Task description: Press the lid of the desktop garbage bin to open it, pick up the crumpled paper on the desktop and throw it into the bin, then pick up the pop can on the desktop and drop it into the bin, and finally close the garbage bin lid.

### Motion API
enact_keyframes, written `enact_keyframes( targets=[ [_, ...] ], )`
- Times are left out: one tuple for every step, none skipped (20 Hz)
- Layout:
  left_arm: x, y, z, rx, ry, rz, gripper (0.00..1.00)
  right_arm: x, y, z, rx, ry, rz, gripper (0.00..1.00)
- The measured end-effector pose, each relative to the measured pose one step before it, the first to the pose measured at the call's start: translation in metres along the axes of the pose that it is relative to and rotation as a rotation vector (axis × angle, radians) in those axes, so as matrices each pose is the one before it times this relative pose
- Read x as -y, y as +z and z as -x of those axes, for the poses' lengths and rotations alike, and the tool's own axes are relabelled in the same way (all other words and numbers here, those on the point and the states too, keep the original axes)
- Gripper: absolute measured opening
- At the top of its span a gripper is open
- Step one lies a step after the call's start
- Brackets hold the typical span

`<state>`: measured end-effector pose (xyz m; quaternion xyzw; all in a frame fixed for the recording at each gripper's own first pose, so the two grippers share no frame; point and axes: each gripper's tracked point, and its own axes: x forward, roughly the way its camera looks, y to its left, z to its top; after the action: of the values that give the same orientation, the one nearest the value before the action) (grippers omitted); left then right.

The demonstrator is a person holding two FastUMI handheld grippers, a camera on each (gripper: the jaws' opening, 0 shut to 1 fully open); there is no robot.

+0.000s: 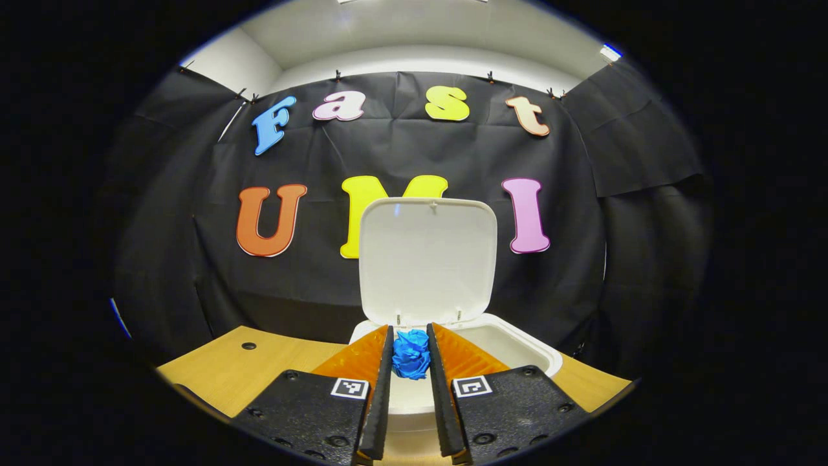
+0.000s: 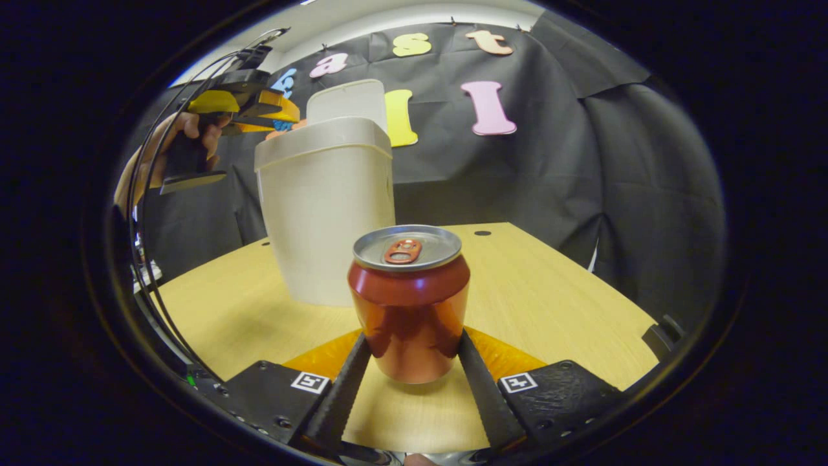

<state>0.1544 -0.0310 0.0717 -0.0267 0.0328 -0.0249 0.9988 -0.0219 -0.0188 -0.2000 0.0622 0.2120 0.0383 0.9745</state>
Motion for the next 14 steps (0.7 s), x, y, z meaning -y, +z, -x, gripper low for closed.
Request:
enact_keyframes(
  targets=[
    [0.00158,-0.00189,-0.0024,-0.00597,-0.00294,-0.00074,0.34,0.00075,0.00081,0.00078,0.00395,-0.00083,-0.00046,0.8],
    [0.00154,-0.00094,-0.00321,-0.00746,-0.0012,-0.00006,0.34,-0.00007,0.00213,0.00047,0.00493,0.00155,-0.00057,0.8],
    [0.00073,-0.00129,-0.00257,-0.00869,0.00372,0.00028,0.35,-0.00067,0.00291,0.00164,0.0103,0.00451,-0.00625,0.8],
    [-0.00028,-0.00204,-0.00121,-0.00894,-0.00029,-0.00483,0.36,-0.00181,0.00354,0.00153,0.01077,0.00597,-0.00402,0.81],
    [0.00266,-0.00117,-0.00163,-0.00607,-0.00387,-0.00391,0.4,-0.00133,0.00118,0.00123,0.00841,0.00304,0.00038,0.8],
    [0.00128,-0.00113,0.00011,-0.00587,-0.00305,-0.00266,0.41,-0.00135,0.00204,0.00055,0.00728,0.00236,0.00342,0.8],
    [0.00178,-0.00004,0.00003,-0.00432,-0.00566,-0.00073,0.51,-0.00169,0.00047,-0.00087,0.00262,0.00225,0.00255,0.8],
    [0.00221,-0.00063,-0.00012,-0.00339,-0.00374,-0.00053,0.46,-0.0012,-0.00004,0.00008,0.00107,0.00302,0.00082,0.8],
    [0.00115,0.00031,0.00031,-0.00012,-0.00364,-0.00049,0.67,-0.00046,-0.00108,-0.00012,-0.00224,0.002,0.00005,0.8],
    [0.00053,0.00293,0.00081,0.00498,-0.00086,0.00385,0.7,0.00064,0.0003,-0.00006,-0.00045,-0.00134,-0.00033,0.8],
    [-0.00106,0.0011,-0.00039,0.00671,0.00179,0.00271,1.0,0.00096,-0.00155,0.00043,0.00017,-0.0037,0.00021,0.8],
    [-0.00016,-0.00075,0.00065,-0.00021,0.00222,0.0029,0.97,0.00036,0.00065,0.00008,0.00022,-0.00274,-0.00153,0.8],
    [0.00009,-0.00222,0.00063,-0.0039,0.00007,0.00411,0.97,0.00155,0.00108,0.00125,0.00242,-0.00362,-0.00173,0.8],
    [-0.00057,-0.00139,0.00194,-0.00404,0.001,0.00683,0.97,0.00105,0.00118,0.00036,0.00279,-0.00283,-0.00108,0.8]
  ],
)
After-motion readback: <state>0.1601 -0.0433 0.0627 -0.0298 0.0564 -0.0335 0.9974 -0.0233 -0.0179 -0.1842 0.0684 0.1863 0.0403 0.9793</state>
